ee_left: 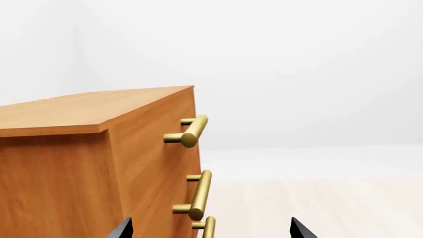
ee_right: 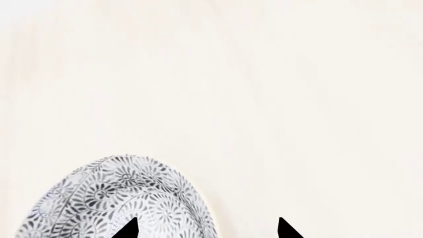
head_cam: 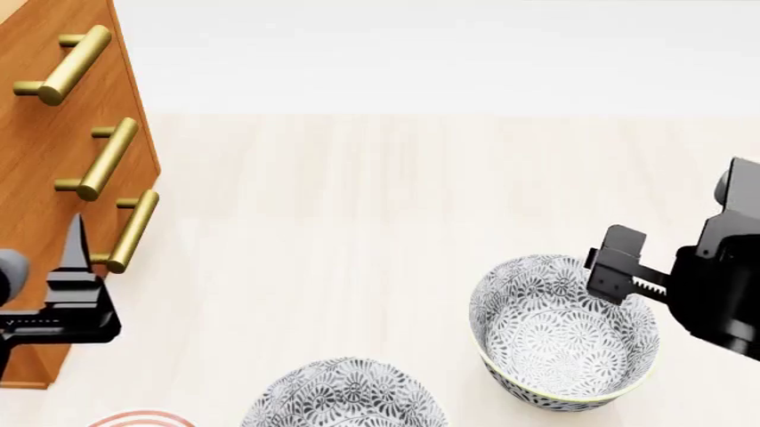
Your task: Stack the bowl at the front on the bowl in the middle.
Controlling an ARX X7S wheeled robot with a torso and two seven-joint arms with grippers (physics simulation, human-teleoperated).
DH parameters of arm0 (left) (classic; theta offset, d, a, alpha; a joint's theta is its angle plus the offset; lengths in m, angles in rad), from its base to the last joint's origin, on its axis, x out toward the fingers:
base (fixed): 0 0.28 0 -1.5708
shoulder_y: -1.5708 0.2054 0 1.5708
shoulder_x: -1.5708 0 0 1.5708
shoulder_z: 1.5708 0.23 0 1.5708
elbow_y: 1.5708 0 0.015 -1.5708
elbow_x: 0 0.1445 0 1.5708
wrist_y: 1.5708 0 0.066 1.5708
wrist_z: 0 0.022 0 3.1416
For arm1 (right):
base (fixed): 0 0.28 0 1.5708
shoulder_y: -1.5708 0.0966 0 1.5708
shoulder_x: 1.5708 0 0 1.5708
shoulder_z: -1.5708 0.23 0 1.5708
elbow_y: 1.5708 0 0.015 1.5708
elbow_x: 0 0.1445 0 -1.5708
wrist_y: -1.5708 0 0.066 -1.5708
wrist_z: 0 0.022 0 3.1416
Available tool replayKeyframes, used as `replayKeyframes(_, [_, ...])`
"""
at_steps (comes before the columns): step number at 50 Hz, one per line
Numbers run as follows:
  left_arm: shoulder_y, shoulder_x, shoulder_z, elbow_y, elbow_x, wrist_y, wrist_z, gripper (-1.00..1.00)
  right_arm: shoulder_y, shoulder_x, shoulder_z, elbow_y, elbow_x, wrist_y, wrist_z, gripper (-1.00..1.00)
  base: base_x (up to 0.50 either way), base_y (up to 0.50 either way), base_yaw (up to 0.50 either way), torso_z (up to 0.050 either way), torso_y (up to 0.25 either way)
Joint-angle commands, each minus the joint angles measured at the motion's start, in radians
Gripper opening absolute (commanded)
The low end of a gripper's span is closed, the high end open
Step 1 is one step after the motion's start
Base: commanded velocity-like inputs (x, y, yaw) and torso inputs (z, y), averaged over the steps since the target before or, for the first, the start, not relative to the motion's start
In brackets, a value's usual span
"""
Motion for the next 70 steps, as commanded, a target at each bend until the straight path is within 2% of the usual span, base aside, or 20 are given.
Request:
replayKeyframes(1, [0.005,-0.01,-0.011,0.005,-0.01,-0.003,0.0,1.0,0.027,-0.037,-0.074,0.181,-0.071,-0.087,-0.11,1.0,0.0,0.0,0.0,0.0,0.0])
replayKeyframes(12, [-0.001,-0.019,-0.02,0.003,-0.018,-0.008,-0.001,1.0,0.066,-0.071,-0.124,0.338,-0.127,-0.152,-0.188,1.0,0.0,0.0,0.0,0.0,0.0])
replayKeyframes(18, [0.001,-0.02,-0.016,-0.007,-0.015,0.002,-0.002,1.0,0.112,-0.11,-0.162,0.498,-0.179,-0.234,-0.271,1.0,0.0,0.0,0.0,0.0,0.0])
replayKeyframes(36, [0.007,-0.024,-0.017,-0.014,-0.021,0.011,-0.006,1.0,0.1,-0.129,-0.117,0.512,-0.263,-0.232,-0.314,1.0,0.0,0.0,0.0,0.0,0.0])
replayKeyframes(37, [0.008,-0.025,-0.018,-0.014,-0.021,0.012,-0.006,1.0,0.099,-0.13,-0.115,0.512,-0.271,-0.238,-0.305,-1.0,0.0,0.0,0.0,0.0,0.0])
replayKeyframes(54, [0.012,-0.024,-0.007,-0.025,-0.018,0.027,-0.015,1.0,0.095,-0.137,-0.055,0.492,-0.335,-0.248,-0.316,-1.0,0.0,0.0,0.0,0.0,0.0])
replayKeyframes(56, [0.013,-0.023,-0.005,-0.023,-0.018,0.026,-0.017,1.0,0.009,-0.11,-0.002,0.253,-0.282,-0.165,-0.205,-1.0,0.0,0.0,0.0,0.0,0.0])
replayKeyframes(59, [0.013,-0.023,-0.002,-0.023,-0.018,0.026,-0.019,1.0,-0.051,-0.086,0.05,0.012,-0.206,-0.038,-0.14,-1.0,0.0,0.0,0.0,0.0,0.0])
replayKeyframes(64, [0.02,-0.02,-0.005,-0.021,-0.023,0.026,-0.022,1.0,-0.067,-0.067,0.127,-0.174,-0.117,0.099,-0.064,-1.0,0.0,0.0,0.0,0.0,0.0])
replayKeyframes(70, [0.017,-0.022,-0.008,-0.016,-0.028,0.018,-0.025,1.0,-0.061,-0.06,0.166,-0.26,-0.076,0.166,-0.015,-1.0,0.0,0.0,0.0,0.0,0.0])
